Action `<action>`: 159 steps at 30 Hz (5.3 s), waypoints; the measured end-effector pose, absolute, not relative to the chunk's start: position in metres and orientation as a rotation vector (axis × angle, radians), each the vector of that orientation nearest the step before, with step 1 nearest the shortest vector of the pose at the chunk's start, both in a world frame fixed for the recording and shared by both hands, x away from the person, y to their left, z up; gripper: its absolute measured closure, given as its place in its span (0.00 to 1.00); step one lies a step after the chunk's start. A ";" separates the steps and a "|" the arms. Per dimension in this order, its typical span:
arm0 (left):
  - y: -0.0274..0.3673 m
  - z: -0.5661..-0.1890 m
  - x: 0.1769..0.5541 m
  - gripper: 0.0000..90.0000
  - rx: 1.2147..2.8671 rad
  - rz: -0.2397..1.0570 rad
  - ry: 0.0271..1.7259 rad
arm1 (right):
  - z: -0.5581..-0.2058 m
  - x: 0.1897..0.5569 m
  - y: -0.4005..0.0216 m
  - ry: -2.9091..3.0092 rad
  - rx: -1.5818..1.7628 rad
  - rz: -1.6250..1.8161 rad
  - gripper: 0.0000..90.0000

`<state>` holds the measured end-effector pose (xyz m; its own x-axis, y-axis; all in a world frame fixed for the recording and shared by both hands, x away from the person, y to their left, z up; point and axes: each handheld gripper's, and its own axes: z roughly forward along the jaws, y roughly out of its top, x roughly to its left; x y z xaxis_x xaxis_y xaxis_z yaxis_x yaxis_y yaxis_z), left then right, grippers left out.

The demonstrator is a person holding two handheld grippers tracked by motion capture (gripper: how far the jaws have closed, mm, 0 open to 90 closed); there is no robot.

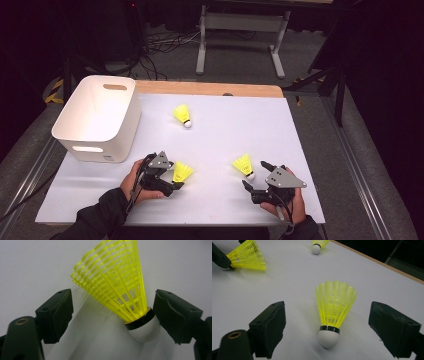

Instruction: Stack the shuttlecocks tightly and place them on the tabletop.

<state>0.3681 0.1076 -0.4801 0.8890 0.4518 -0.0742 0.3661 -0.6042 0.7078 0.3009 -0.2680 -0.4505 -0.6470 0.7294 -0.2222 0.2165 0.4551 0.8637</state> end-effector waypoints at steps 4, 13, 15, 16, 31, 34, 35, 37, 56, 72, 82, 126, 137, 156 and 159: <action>0.100 -0.480 0.372 0.33 2.318 0.122 0.567 | -0.451 0.301 -0.267 2.133 0.779 1.135 0.18; 0.103 -0.468 0.396 0.61 2.342 0.173 0.538 | -0.452 0.301 -0.265 2.153 0.767 1.138 0.18; 0.106 -0.463 0.404 0.63 2.344 0.202 0.512 | -0.452 0.301 -0.265 2.152 0.765 1.139 0.18; 0.107 -0.461 0.407 0.63 2.345 0.224 0.506 | -0.452 0.301 -0.265 2.153 0.765 1.139 0.18; 0.107 -0.455 0.429 0.75 2.382 0.252 0.444 | -0.455 0.302 -0.264 2.181 0.767 1.131 0.18; 0.105 -0.455 0.430 0.75 2.409 0.254 0.430 | -0.455 0.302 -0.263 2.187 0.759 1.130 0.18; 0.105 -0.453 0.430 0.76 2.423 0.274 0.416 | -0.455 0.302 -0.263 2.188 0.759 1.129 0.18; 0.107 -0.452 0.429 0.76 2.428 0.287 0.424 | -0.456 0.302 -0.263 2.192 0.756 1.132 0.18; 0.135 -0.449 0.429 0.77 2.535 0.429 0.523 | -0.460 0.304 -0.257 2.237 0.745 1.111 0.18; 0.123 -0.455 0.433 0.71 2.506 0.390 0.471 | -0.461 0.303 -0.257 2.258 0.725 1.100 0.18; 0.116 -0.450 0.447 0.24 2.203 0.228 0.615 | -0.460 0.303 -0.257 2.260 0.712 1.114 0.18; 0.105 -0.444 0.467 0.58 2.448 0.330 0.440 | -0.462 0.301 -0.252 2.310 0.657 1.114 0.17; 0.111 -0.452 0.466 0.35 2.408 0.251 0.451 | -0.463 0.301 -0.251 2.338 0.647 1.111 0.17; 0.104 -0.440 0.462 0.68 2.388 0.325 0.524 | -0.465 0.301 -0.249 2.364 0.636 1.084 0.17; 0.100 -0.439 0.467 0.70 2.412 0.366 0.491 | -0.465 0.301 -0.249 2.366 0.636 1.082 0.17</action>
